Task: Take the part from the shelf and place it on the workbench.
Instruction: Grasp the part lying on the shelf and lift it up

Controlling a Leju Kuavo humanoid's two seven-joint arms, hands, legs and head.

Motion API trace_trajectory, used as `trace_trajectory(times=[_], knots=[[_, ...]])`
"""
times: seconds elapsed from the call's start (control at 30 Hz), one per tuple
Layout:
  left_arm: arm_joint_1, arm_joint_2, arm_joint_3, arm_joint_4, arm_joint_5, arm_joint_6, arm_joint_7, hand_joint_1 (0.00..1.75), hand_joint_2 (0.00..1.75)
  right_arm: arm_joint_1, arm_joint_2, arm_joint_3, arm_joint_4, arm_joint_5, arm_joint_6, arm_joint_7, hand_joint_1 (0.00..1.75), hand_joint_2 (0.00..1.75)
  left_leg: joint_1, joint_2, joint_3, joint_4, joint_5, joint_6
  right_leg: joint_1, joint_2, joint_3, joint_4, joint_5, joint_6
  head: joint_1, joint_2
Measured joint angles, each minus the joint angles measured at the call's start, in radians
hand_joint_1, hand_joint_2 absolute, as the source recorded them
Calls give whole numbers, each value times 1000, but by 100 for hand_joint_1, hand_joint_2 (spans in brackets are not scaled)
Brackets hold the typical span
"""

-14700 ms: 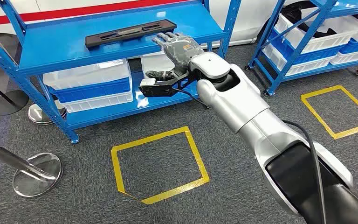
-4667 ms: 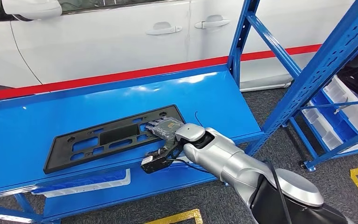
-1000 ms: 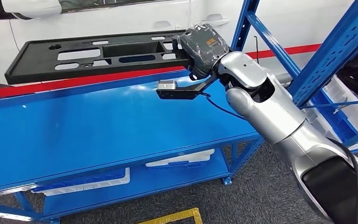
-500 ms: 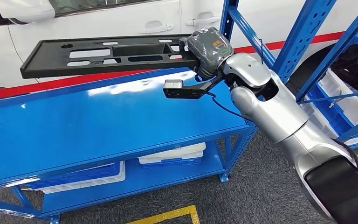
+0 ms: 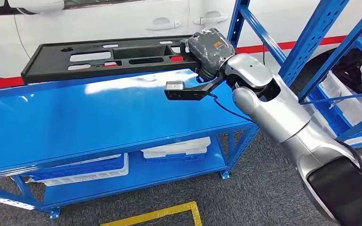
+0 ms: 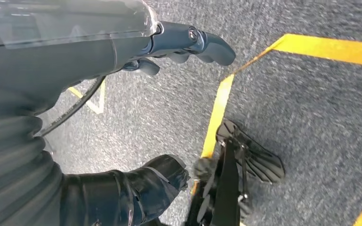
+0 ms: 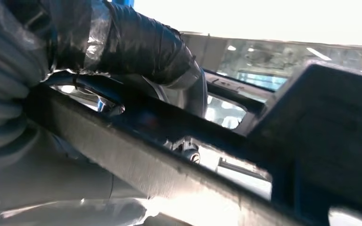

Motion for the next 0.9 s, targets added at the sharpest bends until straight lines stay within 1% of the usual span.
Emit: trace_trajectory(times=[0.03, 0.07, 0.1, 0.13, 0.17, 0.2, 0.23, 0.27, 0.3, 0.33, 0.37, 0.4, 0.43, 0.47, 0.5, 0.53, 0.57, 0.6, 0.63, 0.67, 0.7, 0.73, 0.77, 0.8, 0.83, 0.87, 0.9], knots=[[0, 0, 0, 0, 0, 0, 0, 0, 175, 1, -1, 2, 2, 0, 0, 0, 175, 175, 0, 0, -13, 3, 7, 0, -2, 0, -12, 53, -21, 3, 0, 0], [0, 0, 0, 0, 0, 0, 1, 0, 175, 2, -1, 4, 3, 0, 0, -2, 175, 175, 0, 1, -26, 7, 14, -1, -5, -1, -11, 80, -20, 7, 0, 0], [0, 0, 0, 0, 0, 0, 2, 0, 175, 2, -1, 6, 5, 0, 0, -3, 175, 175, 0, 1, -39, 10, 21, -3, -8, -1, 7, 71, 1, 9, 0, 0], [0, -1, 0, 0, 0, 0, 3, 0, 175, 3, -1, 8, 7, -1, 0, -4, 175, 175, 1, 1, -49, 13, 28, -5, -11, -2, 43, 26, 33, 9, 0, 0], [0, -2, 0, 0, 0, 0, 3, 0, 175, 2, -1, 8, 8, -1, 0, -5, 175, 175, 1, 0, -59, 17, 34, -9, -12, -2, 89, -42, 57, 7, 0, 0], [0, -3, 0, 0, 0, 0, 4, 0, 175, 2, -1, 8, 8, -2, 0, -6, 175, 175, 0, -1, -66, 21, 40, -14, -10, -1, 134, -115, 67, 3, 0, 0], [0, -4, 0, 0, 0, 0, 4, 0, 175, 2, -1, 8, 8, -3, 0, -6, 175, 175, -1, -2, -71, 22, 47, -20, -7, -1, 165, -169, 68, -1, 0, 0], [1, -5, 0, 0, 0, 0, 4, 0, 175, 1, -1, 8, 8, -4, -1, -6, 175, 175, -1, -2, -75, 21, 55, -26, -4, -1, 181, -202, 63, -6, 0, 0], [1, -5, 0, 0, 0, 0, 5, 0, 175, 1, -1, 8, 8, -6, -1, -6, 175, 175, -1, -3, -77, 19, 64, -33, -1, -1, 183, -215, 64, -12, 0, 0], [2, -5, 0, 0, 0, 0, 5, 0, 175, 1, -2, 8, 9, -8, -1, -6, 175, 175, -1, -4, -80, 14, 72, -39, -4, -2, 176, -218, 73, -20, 0, 0], [2, -5, 0, 0, 0, 0, 6, 0, 175, 1, -1, 9, 11, -9, -1, -7, 175, 175, 0, -5, -86, 16, 68, -44, -6, -5, 169, -223, 84, -28, 0, 0], [3, -6, 0, 0, 0, 0, 8, 0, 175, 1, 0, 9, 13, -11, -2, -7, 175, 175, 1, -7, -95, 32, 45, -47, -9, -7, 160, -226, 97, -38, 0, 0], [3, -6, 0, 0, 0, 1, 9, 0, 175, 1, 1, 9, 15, -12, -3, -7, 175, 175, 2, -7, -109, 66, 4, -50, -12, -9, 148, -230, 110, -47, -1, 0], [2, -7, 0, 0, 0, 1, 10, 0, 175, 0, 3, 9, 16, -13, -4, -7, 175, 175, 3, -8, -124, 121, -49, -53, -11, -10, 134, -228, 122, -52, -1, 0], [1, -7, 0, 0, 0, 1, 10, 0, 175, 1, 4, 9, 18, -13, -4, -7, 175, 175, 5, -7, -140, 188, -96, -55, -9, -9, 118, -226, 133, -54, -1, 0], [1, -7, 0, 0, 0, 1, 10, 0, 175, 3, 5, 9, 20, -14, -5, -8, 175, 175, 5, -7, -150, 251, -123, -58, -8, -10, 102, -223, 143, -54, -1, 0], [1, -7, 0, -1, 0, 1, 10, 0, 175, 5, 5, 9, 23, -14, -6, -9, 175, 175, 5, -7, -150, 295, -125, -60, -8, -10, 85, -219, 153, -53, -1, 0], [1, -7, 0, -2, 0, 1, 11, 0, 175, 8, 5, 9, 26, -14, -6, -9, 175, 175, 5, -7, -135, 307, -105, -62, -8, -11, 69, -214, 162, -51, -1, 0], [1, -7, 0, -3, 0, 1, 11, 0, 175, 10, 5, 9, 28, -14, -6, -11, 175, 175, 6, -7, -103, 283, -76, -62, -8, -12, 54, -209, 170, -48, -1, 0], [1, -7, 0, -3, 0, 1, 11, 0, 175, 11, 5, 10, 30, -14, -7, -11, 175, 175, 6, -7, -57, 227, -57, -60, -9, -13, 40, -202, 177, -44, -1, 0], [0, -7, 0, -4, 0, 1, 11, 0, 175, 11, 5, 10, 32, -14, -7, -12, 175, 175, 5, -8, -3, 155, -55, -58, -8, -13, 28, -196, 183, -39, -1, 0], [0, -7, 0, -5, 0, 1, 11, 0, 175, 11, 5, 10, 33, -15, -8, -13, 175, 175, 3, -9, 40, 90, -65, -55, -7, -14, 20, -191, 189, -33, -1, 0], [0, -7, 0, -5, 0, 1, 11, 0, 175, 11, 6, 10, 34, -16, -10, -13, 175, 175, 1, -10, 68, 45, -80, -50, -6, -15, 15, -189, 197, -27, -1, 0], [0, -7, 0, -6, 0, 1, 12, 0, 175, 11, 6, 10, 35, -17, -12, -14, 175, 175, -2, -12, 77, 23, -88, -45, -5, -15, 12, -191, 206, -22, 0, 0], [1, -7, 0, -6, 0, 1, 12, 0, 175, 11, 6, 10, 38, -17, -13, -16, 175, 175, -2, -12, 70, 19, -83, -38, -4, -16, 10, -194, 216, -16, 0, 0], [0, -8, 0, -6, 0, 1, 12, 0, 175, 12, 6, 10, 41, -18, -15, -18, 175, 175, 0, -10, 62, 16, -72, -30, -5, -13, 5, -194, 216, -11, 0, 0], [-1, -9, 0, -6, 0, 2, 12, 0, 175, 12, 6, 10, 45, -19, -16, -20, 175, 175, 1, -7, 52, 13, -59, -20, -6, -10, -3, -185, 199, -6, 1, 0]])
